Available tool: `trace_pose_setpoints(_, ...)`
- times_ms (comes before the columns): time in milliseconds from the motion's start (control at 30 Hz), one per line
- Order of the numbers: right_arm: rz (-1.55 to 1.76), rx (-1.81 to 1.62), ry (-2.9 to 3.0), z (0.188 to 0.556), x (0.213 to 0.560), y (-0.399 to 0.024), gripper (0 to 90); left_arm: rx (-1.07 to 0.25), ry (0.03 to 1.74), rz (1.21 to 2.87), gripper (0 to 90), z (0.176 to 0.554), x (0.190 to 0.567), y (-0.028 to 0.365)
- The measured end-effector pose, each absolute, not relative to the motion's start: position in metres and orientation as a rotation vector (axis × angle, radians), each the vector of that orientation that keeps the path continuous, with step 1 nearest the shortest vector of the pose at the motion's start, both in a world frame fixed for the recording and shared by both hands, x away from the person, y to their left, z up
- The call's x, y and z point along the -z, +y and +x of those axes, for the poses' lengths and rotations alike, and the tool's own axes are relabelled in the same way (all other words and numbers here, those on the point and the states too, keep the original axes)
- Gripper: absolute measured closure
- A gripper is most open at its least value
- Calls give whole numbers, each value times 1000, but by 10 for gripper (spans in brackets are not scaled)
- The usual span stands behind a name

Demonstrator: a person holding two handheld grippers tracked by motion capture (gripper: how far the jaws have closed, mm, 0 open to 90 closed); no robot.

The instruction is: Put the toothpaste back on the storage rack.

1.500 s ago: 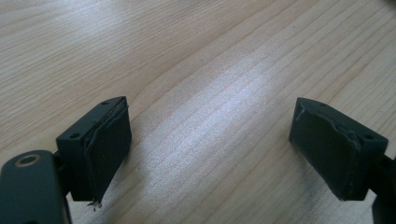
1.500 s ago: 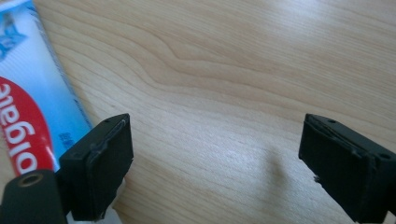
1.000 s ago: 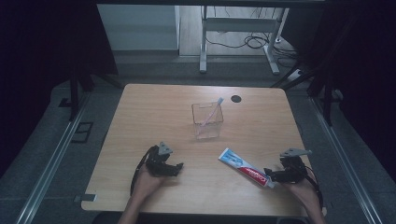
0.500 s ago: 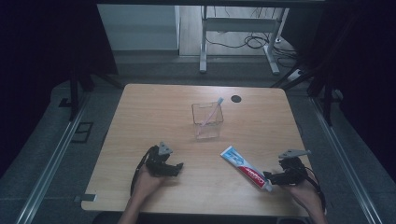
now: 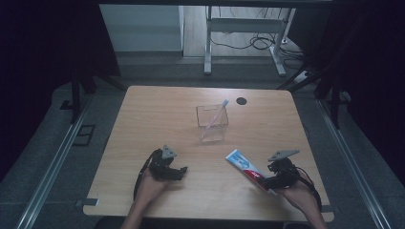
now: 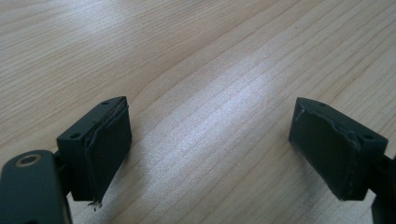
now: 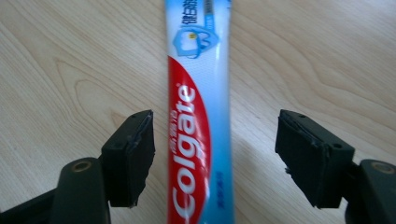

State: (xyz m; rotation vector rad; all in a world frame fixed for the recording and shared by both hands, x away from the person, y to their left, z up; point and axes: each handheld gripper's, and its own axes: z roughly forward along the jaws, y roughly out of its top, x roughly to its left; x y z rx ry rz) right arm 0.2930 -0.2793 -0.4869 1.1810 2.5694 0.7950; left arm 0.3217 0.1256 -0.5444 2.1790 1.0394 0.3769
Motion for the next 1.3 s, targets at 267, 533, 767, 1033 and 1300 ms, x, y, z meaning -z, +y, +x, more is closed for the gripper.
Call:
trace_pose_setpoints(267,1155,-697,2611,302,497,-263,330,-377,1039,2178,132,322,544,126)
trace_pose_setpoints(533,1159,-615,2658,311,502,-251,397,-377,1039,2178,132,322,544,126)
trace_pose_setpoints(767,1181,-534,2699,320,505,-244,444,-376,1039,2180,131,322,544,126)
trace_pose_setpoints(1033,1204,-462,2744,328,504,-238,535,-377,1039,2180,131,322,544,126)
trace_pose_setpoints(1300,1217,-474,2761,330,496,-241,698,-377,1039,2180,132,322,544,126)
